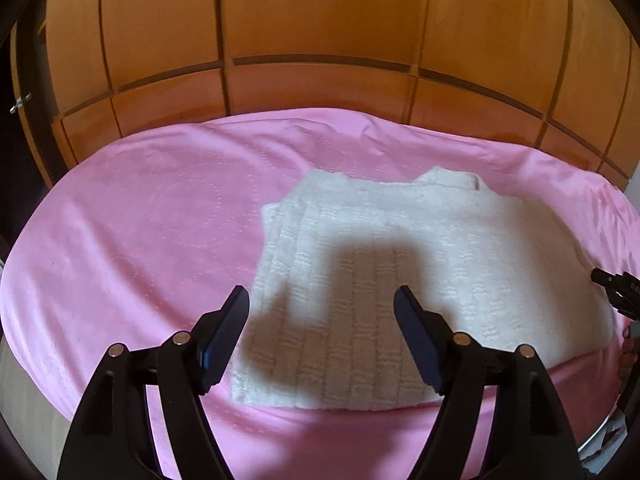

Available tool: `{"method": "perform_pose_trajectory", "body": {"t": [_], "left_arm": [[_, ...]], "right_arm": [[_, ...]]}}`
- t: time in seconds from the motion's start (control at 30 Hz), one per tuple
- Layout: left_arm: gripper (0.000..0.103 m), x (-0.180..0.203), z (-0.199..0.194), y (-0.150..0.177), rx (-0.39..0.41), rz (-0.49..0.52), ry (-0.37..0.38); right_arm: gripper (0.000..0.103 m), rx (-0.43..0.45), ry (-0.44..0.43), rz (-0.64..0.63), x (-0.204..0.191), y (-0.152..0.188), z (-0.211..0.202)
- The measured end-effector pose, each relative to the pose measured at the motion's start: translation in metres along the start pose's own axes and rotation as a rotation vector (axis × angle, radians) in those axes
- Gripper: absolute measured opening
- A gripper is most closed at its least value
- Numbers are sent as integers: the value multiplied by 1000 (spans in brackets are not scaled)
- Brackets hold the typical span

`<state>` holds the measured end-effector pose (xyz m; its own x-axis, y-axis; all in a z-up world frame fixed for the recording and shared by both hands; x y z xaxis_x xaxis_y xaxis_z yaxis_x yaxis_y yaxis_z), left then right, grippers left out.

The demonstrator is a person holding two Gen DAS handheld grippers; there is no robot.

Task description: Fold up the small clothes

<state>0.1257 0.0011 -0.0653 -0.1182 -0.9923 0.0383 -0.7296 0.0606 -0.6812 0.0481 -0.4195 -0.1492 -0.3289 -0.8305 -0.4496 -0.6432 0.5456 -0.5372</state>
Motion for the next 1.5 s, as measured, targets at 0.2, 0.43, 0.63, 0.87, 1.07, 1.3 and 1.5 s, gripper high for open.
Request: {"method": "perform_pose_trajectory", "body": {"t": [0.2,0.43,0.63,0.87,1.07,1.3,1.5], "left_arm": [[75,13,-3,2,-3,27,2],[75,31,-1,1,-2,49,22],[75,51,7,3,-19,79,42],[75,66,25,5,-58,96,63],[70,77,60,18,-164,78,135],[71,70,74,21,-197,40,241],[60,48,66,13,-217,-112,417]], "right_arm": [[79,-33,-51,6,0,11,3],[79,-117,-180,11,-2,36,-6],[75,-104,-223,70,0,41,-3],[51,-107,-197,47,-2,38,1],[27,-144,-212,22,-16,37,1],[21,-108,-264,-56,-73,13,-26],[19,-79,-358,-159,-163,-14,-37]]}}
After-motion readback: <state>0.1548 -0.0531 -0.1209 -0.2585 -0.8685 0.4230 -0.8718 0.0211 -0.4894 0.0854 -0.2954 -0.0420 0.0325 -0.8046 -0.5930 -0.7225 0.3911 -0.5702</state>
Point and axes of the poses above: each gripper's, at about its wrist camera, not at the fingertips, and z roughly the way its jaws point, x to its right, y to its underside, the point moved 7 cm from there along z, roughly the way its jaws point
